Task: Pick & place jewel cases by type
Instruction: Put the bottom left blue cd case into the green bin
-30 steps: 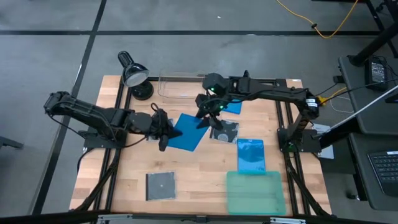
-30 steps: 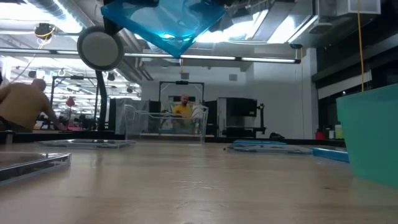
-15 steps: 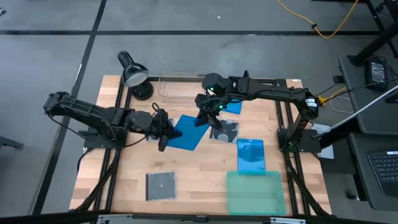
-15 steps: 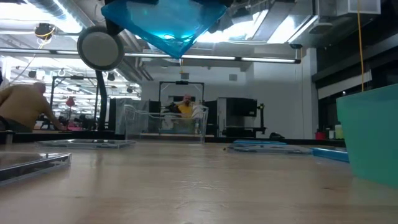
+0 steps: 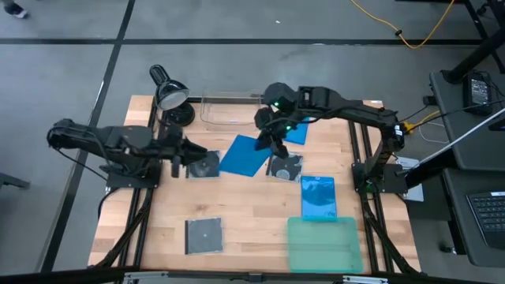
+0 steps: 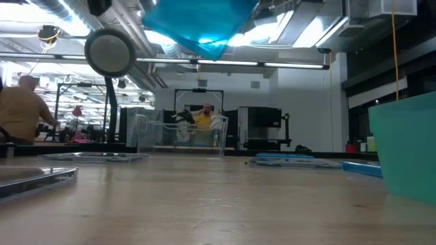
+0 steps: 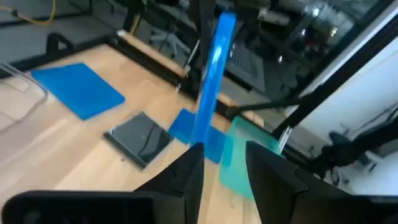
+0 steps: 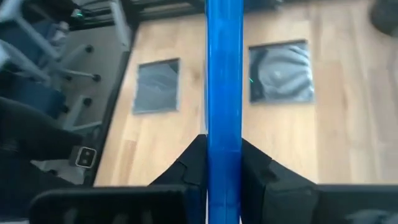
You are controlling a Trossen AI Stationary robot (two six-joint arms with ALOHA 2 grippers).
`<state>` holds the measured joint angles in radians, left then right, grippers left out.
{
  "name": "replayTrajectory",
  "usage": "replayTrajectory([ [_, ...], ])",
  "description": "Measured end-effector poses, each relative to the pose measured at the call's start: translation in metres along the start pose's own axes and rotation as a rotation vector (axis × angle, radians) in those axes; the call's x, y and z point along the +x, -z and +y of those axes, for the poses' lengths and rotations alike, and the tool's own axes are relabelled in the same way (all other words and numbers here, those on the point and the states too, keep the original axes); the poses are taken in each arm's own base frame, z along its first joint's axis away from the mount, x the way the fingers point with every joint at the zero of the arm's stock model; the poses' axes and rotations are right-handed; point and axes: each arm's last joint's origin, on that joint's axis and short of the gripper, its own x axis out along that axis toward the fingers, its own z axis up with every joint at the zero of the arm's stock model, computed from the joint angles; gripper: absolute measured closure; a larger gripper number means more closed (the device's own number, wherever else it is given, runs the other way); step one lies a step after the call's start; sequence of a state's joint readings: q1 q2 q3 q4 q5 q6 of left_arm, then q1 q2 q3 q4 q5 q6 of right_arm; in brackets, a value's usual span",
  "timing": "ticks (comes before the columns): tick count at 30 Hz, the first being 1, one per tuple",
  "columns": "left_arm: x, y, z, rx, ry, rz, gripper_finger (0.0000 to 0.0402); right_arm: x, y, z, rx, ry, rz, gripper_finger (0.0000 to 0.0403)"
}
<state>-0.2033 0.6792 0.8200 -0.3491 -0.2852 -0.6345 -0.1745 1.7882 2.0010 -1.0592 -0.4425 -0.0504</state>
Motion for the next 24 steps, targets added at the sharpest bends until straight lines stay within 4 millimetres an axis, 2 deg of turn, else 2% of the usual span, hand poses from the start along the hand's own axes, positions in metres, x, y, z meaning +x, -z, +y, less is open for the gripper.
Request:
replayTrajectory([
  [5, -0.014, -0.002, 0.001, 0.013, 0.003, -0.033, 0.0288, -0.026, 0.004, 0.015, 0.117, 0.1, 0.108, 0.035],
  [13, -0.013, 0.005, 0.005, 0.054, -0.043, 0.042, 0.0288, -0.069, 0.026, 0.06, 0.358, 0.248, 0.222, 0.035],
  [20, -0.013, 0.007, 0.006, 0.075, -0.028, 0.073, 0.0288, -0.123, 0.047, 0.114, 0.6, 0.282, 0.035, 0.035],
  [24, -0.013, 0.008, 0.005, 0.094, -0.002, 0.091, 0.0288, -0.139, 0.06, 0.146, 0.737, 0.299, -0.068, 0.035],
])
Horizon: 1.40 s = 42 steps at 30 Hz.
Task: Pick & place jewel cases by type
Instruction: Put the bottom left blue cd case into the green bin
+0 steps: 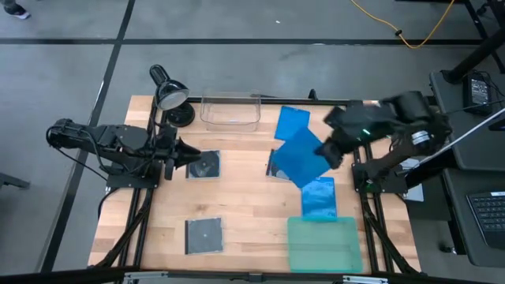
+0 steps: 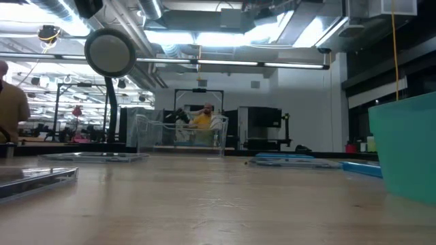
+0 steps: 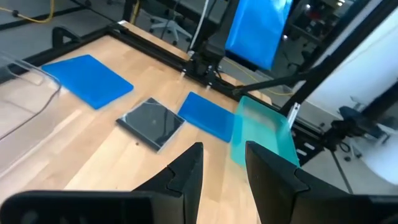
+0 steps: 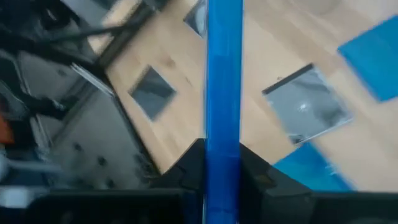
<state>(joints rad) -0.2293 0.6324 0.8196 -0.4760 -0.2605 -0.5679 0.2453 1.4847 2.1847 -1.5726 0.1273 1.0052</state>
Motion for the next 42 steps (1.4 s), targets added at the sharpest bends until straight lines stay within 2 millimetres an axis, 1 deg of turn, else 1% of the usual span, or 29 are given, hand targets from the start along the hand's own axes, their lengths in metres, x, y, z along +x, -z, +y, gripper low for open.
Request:
replayTrajectory([
  [2, 0.0, 0.0, 0.0, 0.006, 0.015, 0.01, 0.0288, -0.006, 0.014, 0.007, 0.059, -0.008, -0.025, 0.035],
  [5, 0.0, 0.0, -0.001, 0.006, 0.024, 0.015, 0.0288, 0.0, 0.04, 0.019, 0.128, 0.006, -0.01, 0.035],
  [7, 0.0, 0.0, -0.001, 0.006, 0.024, 0.015, 0.0288, 0.013, 0.064, 0.025, 0.17, 0.048, 0.03, 0.035],
  [10, 0.0, 0.0, -0.001, 0.006, 0.023, 0.015, 0.0288, 0.035, 0.106, 0.03, 0.235, 0.115, 0.095, 0.035],
  [12, 0.0, 0.0, -0.001, 0.006, 0.023, 0.015, 0.0288, 0.047, 0.133, 0.033, 0.294, 0.122, 0.101, 0.035],
  [14, 0.0, 0.0, -0.001, 0.006, 0.023, 0.015, 0.0288, 0.055, 0.156, 0.037, 0.367, 0.069, 0.038, 0.035],
  [17, 0.0, 0.0, 0.0, 0.022, 0.013, 0.009, 0.0288, 0.064, 0.185, 0.037, 0.459, -0.016, -0.051, 0.035],
  [20, 0.001, -0.002, 0.003, 0.023, -0.005, 0.0, 0.0288, 0.083, 0.207, 0.037, 0.472, -0.051, -0.006, 0.035],
  [24, 0.001, -0.003, 0.005, 0.017, -0.026, -0.011, 0.0288, 0.111, 0.228, 0.028, 0.466, -0.06, 0.004, 0.035],
  [28, 0.002, -0.004, 0.007, 0.007, -0.029, -0.012, 0.0288, 0.124, 0.246, 0.014, 0.421, -0.028, 0.035, 0.0349],
  [30, 0.002, -0.004, 0.007, -0.011, -0.026, -0.01, 0.0288, 0.123, 0.251, 0.008, 0.4, -0.022, 0.045, 0.0347],
  [34, 0.002, -0.005, 0.008, -0.031, -0.018, -0.005, 0.0288, 0.119, 0.255, 0.001, 0.385, -0.016, 0.083, 0.0348],
  [39, 0.002, -0.006, 0.01, -0.044, -0.027, -0.009, 0.0288, 0.116, 0.254, -0.005, 0.386, 0.008, 0.153, 0.0349],
  [42, 0.003, -0.007, 0.011, -0.046, -0.034, -0.013, 0.0288, 0.112, 0.252, -0.007, 0.383, 0.013, 0.153, 0.0349],
])
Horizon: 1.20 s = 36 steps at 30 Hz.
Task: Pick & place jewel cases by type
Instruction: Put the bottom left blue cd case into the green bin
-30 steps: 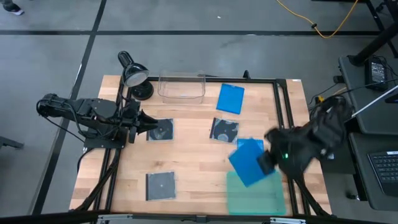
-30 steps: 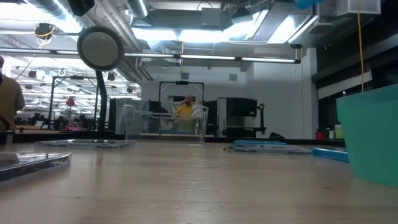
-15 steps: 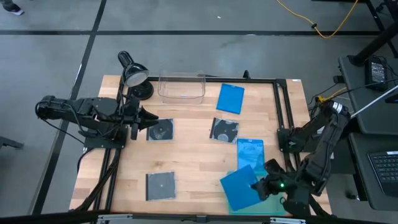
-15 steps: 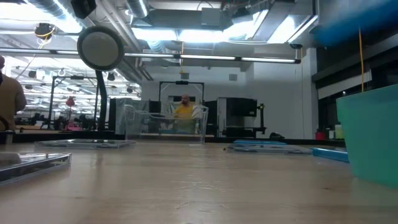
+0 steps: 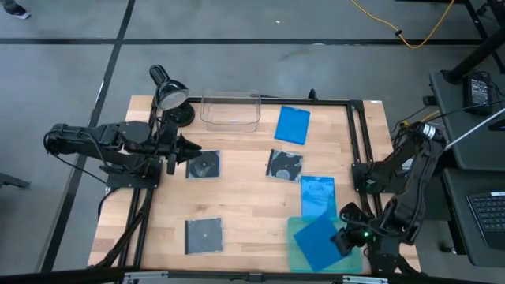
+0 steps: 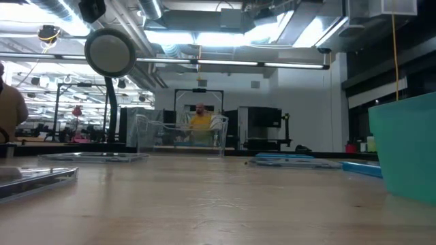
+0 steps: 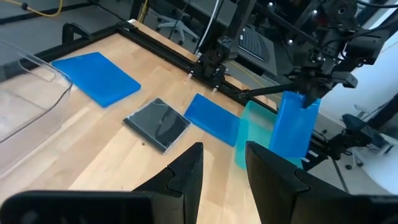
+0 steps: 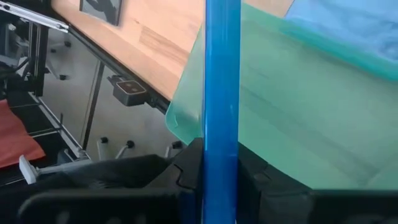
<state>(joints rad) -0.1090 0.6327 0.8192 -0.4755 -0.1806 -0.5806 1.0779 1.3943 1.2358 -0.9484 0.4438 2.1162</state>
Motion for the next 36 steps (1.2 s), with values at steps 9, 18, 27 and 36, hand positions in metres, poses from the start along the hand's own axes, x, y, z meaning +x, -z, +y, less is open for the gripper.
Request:
replayTrajectory([
  [9, 0.001, -0.003, 0.004, 0.007, -0.032, -0.018, 0.0288, -0.014, -0.012, -0.003, 0.003, 0.008, 0.008, 0.0349],
  [18, 0.001, -0.003, 0.006, 0.004, -0.041, -0.023, 0.0288, -0.032, -0.027, -0.012, -0.018, 0.034, -0.003, 0.0349],
  [27, 0.001, -0.003, 0.006, 0.015, -0.041, -0.022, 0.0288, -0.031, -0.026, -0.011, 0.0, 0.045, 0.029, 0.0349],
  [36, 0.001, -0.003, 0.006, 0.03, -0.041, -0.022, 0.0288, -0.031, -0.023, -0.004, 0.037, -0.021, 0.055, 0.0349],
])
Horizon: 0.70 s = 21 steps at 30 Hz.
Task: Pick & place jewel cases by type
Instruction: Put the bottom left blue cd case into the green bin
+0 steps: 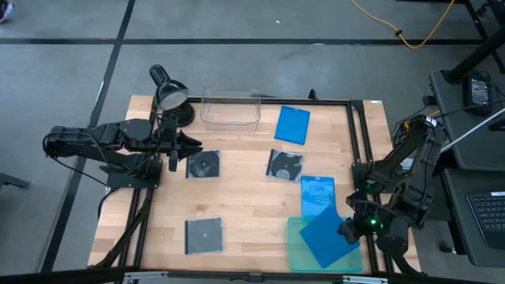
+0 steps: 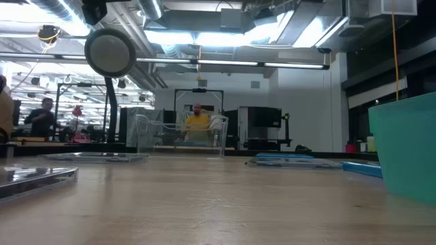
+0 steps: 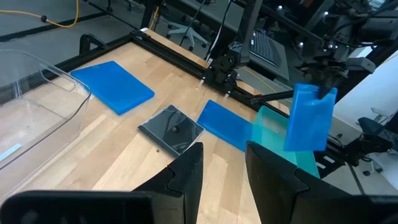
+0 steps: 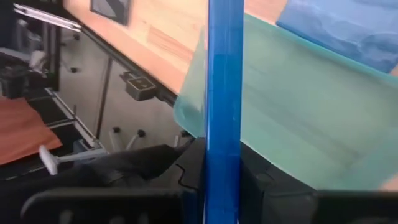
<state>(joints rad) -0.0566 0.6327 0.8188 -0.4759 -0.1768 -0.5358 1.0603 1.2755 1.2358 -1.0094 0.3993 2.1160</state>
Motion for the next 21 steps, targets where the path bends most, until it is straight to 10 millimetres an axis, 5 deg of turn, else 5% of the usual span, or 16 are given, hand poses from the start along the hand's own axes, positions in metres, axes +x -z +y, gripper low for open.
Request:
replayTrajectory([
  [21, 0.0, 0.001, -0.001, 0.011, 0.036, 0.021, 0.0288, 0.072, -0.005, 0.013, 0.066, 0.184, -0.121, 0.0349],
])
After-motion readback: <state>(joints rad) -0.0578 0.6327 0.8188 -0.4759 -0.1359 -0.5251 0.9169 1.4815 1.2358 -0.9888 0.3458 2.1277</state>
